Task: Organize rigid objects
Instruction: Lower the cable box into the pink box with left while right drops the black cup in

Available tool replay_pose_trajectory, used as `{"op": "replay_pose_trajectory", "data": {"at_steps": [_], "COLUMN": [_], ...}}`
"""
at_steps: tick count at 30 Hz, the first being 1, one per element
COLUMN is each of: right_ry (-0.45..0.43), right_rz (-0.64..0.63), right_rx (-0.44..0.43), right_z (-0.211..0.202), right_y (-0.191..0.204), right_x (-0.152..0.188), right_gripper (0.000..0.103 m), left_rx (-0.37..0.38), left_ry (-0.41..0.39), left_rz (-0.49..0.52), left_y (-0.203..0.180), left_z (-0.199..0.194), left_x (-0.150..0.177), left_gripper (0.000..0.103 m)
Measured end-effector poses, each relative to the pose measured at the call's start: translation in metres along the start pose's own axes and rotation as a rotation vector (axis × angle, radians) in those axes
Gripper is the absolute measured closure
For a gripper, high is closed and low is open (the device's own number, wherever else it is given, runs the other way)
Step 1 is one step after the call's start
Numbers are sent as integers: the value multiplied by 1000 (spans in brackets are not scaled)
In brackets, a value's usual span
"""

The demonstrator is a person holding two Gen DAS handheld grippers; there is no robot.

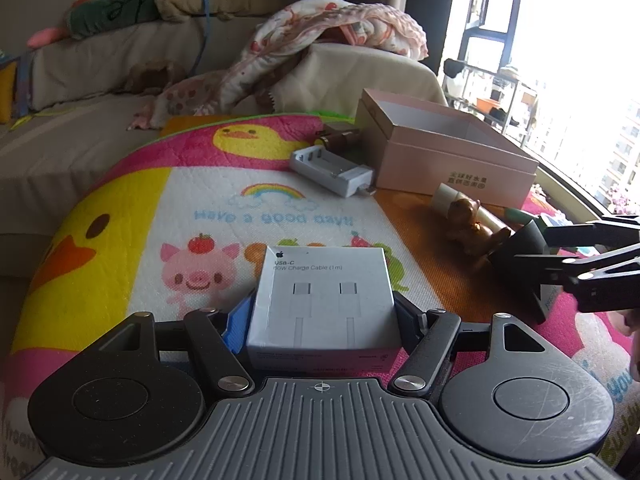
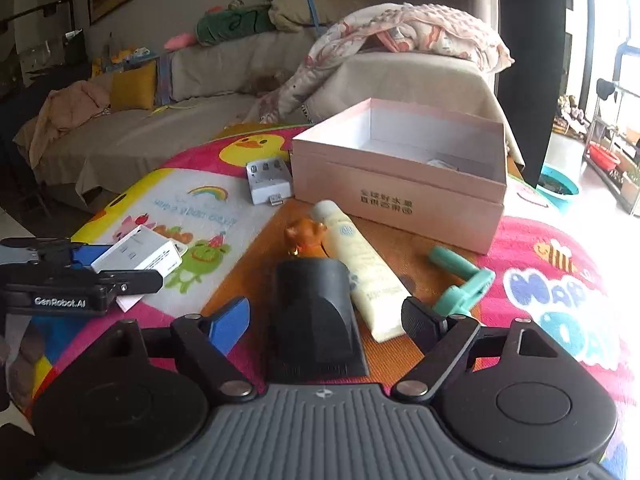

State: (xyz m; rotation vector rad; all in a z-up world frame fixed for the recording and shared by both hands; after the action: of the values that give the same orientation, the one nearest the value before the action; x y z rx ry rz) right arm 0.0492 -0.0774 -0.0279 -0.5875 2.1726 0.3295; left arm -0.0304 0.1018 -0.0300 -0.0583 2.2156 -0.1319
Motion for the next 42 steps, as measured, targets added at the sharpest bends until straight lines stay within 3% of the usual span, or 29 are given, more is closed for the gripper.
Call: {"op": "replay_pose_trajectory", "data": {"at_steps": [3, 4, 11, 16, 19, 22, 25, 27, 30, 34, 39, 42], "right_ry": [49, 59, 78, 46, -62, -172, -231, -241, -230, -187, -176, -163], "right_rz": [-85, -104, -164, -162, -144, -97, -58, -25, 47, 73, 103, 60], "right_rx": [12, 9, -19, -22, 15, 83, 126, 140, 150, 84, 70, 94], "right_z": [14, 15, -7, -30, -49, -61, -57, -45, -13, 28, 24, 15], "right_y": [13, 16, 14, -1, -22, -52, -78, -93, -111, -122, -120, -109], "right_x": [1, 2, 13, 8, -20, -60, -99, -118, -140, -147, -117, -83], "right_gripper": [49, 53, 53, 53, 53, 53, 53, 53, 53, 49, 29, 28], "left_rx": [29, 31, 23, 94, 156, 218, 258, 296, 363, 300, 256, 194], "left_ry": [-14, -20, 6, -2, -59, -156, -218, -214, -148, -104, -184, -191], "left_rz": [-30, -29, 100, 146, 164, 175, 187, 138, 25, -18, -11, -54], "left_y": [3, 2, -15, -32, -47, -66, -89, -99, -109, -100, -61, -29], "left_z": [-1, -1, 2, -1, 0, 7, 33, 61, 115, 154, 128, 116], "left_x": [-4, -6, -13, -24, -59, -114, -164, -190, -216, -222, -202, -180], "left_gripper": [28, 28, 28, 28, 28, 28, 28, 28, 28, 31, 31, 31]}}
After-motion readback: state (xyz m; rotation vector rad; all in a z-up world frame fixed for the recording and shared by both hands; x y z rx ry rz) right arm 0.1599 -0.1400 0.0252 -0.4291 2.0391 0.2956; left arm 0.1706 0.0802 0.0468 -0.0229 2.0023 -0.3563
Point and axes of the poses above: each gripper's, at about its wrist camera, not at the fingertips, and z roughly the way its jaws point, y to its left, x to its underside, the point moved 5 cm from there along z, roughly the way its jaws point, and after that the axes turned 1 degree about -x, right-handed, at the moved point
